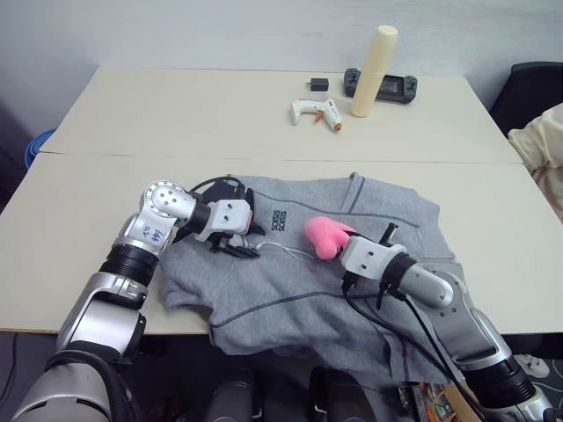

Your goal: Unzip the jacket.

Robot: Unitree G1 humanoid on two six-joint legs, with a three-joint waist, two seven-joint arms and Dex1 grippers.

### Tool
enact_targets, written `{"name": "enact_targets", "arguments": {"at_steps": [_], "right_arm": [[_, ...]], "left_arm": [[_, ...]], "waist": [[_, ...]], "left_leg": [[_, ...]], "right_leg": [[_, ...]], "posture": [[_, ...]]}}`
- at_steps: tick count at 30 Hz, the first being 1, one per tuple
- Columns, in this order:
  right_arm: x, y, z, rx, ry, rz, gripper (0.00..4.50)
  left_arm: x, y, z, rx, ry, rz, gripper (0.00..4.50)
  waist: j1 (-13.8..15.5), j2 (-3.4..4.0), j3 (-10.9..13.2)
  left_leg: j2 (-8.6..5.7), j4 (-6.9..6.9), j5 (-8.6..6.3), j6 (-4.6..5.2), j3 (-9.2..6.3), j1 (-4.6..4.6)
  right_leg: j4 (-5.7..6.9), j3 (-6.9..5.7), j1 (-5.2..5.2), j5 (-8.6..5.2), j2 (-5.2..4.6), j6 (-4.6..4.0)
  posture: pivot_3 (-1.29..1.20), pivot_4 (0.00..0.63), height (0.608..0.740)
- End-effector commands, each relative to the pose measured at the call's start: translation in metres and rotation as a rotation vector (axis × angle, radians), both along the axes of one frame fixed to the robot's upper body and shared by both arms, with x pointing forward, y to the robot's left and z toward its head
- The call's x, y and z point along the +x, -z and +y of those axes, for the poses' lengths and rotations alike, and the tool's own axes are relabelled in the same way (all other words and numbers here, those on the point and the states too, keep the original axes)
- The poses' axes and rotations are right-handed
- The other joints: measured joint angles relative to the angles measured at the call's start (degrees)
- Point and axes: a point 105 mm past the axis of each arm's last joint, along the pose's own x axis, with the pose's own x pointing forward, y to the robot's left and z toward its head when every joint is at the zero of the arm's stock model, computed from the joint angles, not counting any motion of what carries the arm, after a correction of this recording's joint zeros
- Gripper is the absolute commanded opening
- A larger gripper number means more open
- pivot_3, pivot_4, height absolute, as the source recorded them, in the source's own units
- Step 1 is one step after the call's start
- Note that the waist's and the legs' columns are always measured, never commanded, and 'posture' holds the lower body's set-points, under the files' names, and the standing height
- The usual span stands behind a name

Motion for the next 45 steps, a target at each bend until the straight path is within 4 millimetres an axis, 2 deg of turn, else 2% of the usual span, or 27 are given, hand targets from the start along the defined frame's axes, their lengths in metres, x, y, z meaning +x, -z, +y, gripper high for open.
{"name": "enact_targets", "arguments": {"at_steps": [1, 5, 11, 14, 21, 23, 26, 29, 35, 37, 42, 44, 45], "right_arm": [[-0.002, -0.036, -0.01, 0.037, 0.035, -0.112, 0.12], [-0.006, -0.054, -0.034, 0.079, 0.121, -0.129, 0.12], [-0.015, -0.065, -0.099, 0.075, 0.325, -0.119, 0.12], [-0.022, -0.068, -0.146, 0.067, 0.463, -0.115, 0.12], [-0.055, -0.09, -0.28, 0.089, 0.842, -0.137, 0.12], [-0.064, -0.099, -0.311, 0.061, 0.923, -0.146, 0.12], [-0.07, -0.121, -0.344, 0.085, 0.992, -0.18, 0.12], [-0.07, -0.137, -0.359, 0.095, 1.003, -0.203, 0.12], [-0.078, -0.156, -0.391, 0.122, 1.094, -0.238, 0.12], [-0.081, -0.163, -0.4, 0.186, 1.132, -0.258, 0.12], [-0.074, -0.168, -0.402, 0.192, 1.137, -0.267, 0.12], [-0.066, -0.16, -0.399, 0.236, 1.108, -0.228, 0.12], [-0.058, -0.15, -0.391, 0.244, 1.061, -0.18, 0.12]], "left_arm": [[0.002, 0.023, 0.011, 0.098, -0.04, 0.028, 2.62], [0.006, 0.031, 0.015, 0.113, -0.072, 0.034, 2.62], [0.004, 0.036, 0.022, 0.127, -0.079, 0.041, 2.62], [0.004, 0.036, 0.026, 0.131, -0.084, 0.038, 2.62], [0.003, 0.038, 0.03, 0.125, -0.095, 0.027, 2.62], [0.002, 0.04, 0.03, 0.124, -0.095, 0.02, 2.62], [0.0, 0.042, 0.03, 0.114, -0.097, 0.018, 2.62], [0.0, 0.042, 0.03, 0.104, -0.099, 0.013, 2.62], [-0.002, 0.041, 0.031, 0.094, -0.103, 0.004, 2.62], [-0.003, 0.04, 0.032, 0.091, -0.111, 0.004, 2.62], [-0.004, 0.041, 0.035, 0.089, -0.12, 0.002, 2.62], [-0.006, 0.04, 0.033, 0.072, -0.119, 0.012, 2.62], [-0.007, 0.037, 0.03, 0.047, -0.121, 0.027, 2.62]], "waist": [[0.05, 0.01, -0.01], [0.23, 0.1, -0.09], [0.32, 0.26, -0.29], [0.21, 0.43, -0.39], [0.07, 0.69, -0.55], [-0.02, 0.8, -0.61], [-0.26, 0.97, -0.71], [-0.49, 1.3, -0.91], [-0.7, 1.4, -0.92], [-1.01, 1.41, -0.93], [-1.5, 1.51, -0.94], [-1.52, 1.58, -0.92], [-1.51, 1.63, -0.94]], "left_leg": [[0.0, 0.0, 0.0, 0.0, 0.0, 0.0], [0.0, 0.0, 0.0, 0.01, -0.01, 0.14], [-0.02, 0.0, 0.01, 0.02, -0.07, 0.23], [-0.02, 0.0, 0.01, 0.02, -0.04, 0.25], [-0.03, -0.11, -0.02, 0.07, 0.1, 0.44], [-0.03, -0.21, -0.04, 0.1, 0.23, 0.63], [-0.02, -0.45, -0.08, 0.11, 0.29, 0.94], [-0.02, -0.78, -0.08, 0.1, 0.28, 1.2], [-0.03, -1.02, -0.02, -0.04, 0.28, 1.45], [-0.04, -1.04, -0.03, -0.05, 0.27, 1.46], [-0.03, -1.1, -0.04, -0.12, 0.22, 1.49], [-0.03, -1.1, -0.05, -0.13, 0.22, 1.49], [-0.03, -1.1, -0.05, -0.13, 0.22, 1.49]], "right_leg": [[0.01, 0.01, 0.0, 0.0, -0.01, 0.0], [0.04, 0.04, 0.11, 0.0, -0.05, 0.0], [0.05, 0.12, 0.22, 0.0, -0.33, 0.0], [0.06, 0.1, 0.22, 0.0, -0.35, 0.0], [0.02, 0.1, 0.27, 0.0, -0.36, 0.0], [-0.08, 0.15, 0.34, 0.0, -0.45, 0.0], [-0.3, 0.31, 0.56, -0.01, -0.52, -0.02], [-0.51, 0.64, 0.75, -0.01, -0.56, -0.02], [-0.65, 0.67, 0.94, -0.02, -0.57, -0.04], [-0.7, 0.66, 0.96, -0.03, -0.6, -0.05], [-0.77, 0.63, 1.01, -0.05, -0.6, -0.09], [-0.77, 0.63, 1.01, -0.05, -0.6, -0.09], [-0.78, 0.63, 1.01, -0.05, -0.6, -0.09]], "posture": [[0.0, 0.15, 0.74], [0.0, 0.15, 0.74], [0.0, 0.15, 0.74], [0.0, 0.15, 0.74], [0.0, 0.15, 0.74], [0.0, 0.15, 0.74], [0.0, 0.15, 0.74], [0.0, 0.15, 0.74], [0.0, 0.15, 0.74], [0.0, 0.15, 0.74], [0.0, 0.15, 0.74], [0.0, 0.15, 0.74], [0.0, 0.15, 0.74]]}}
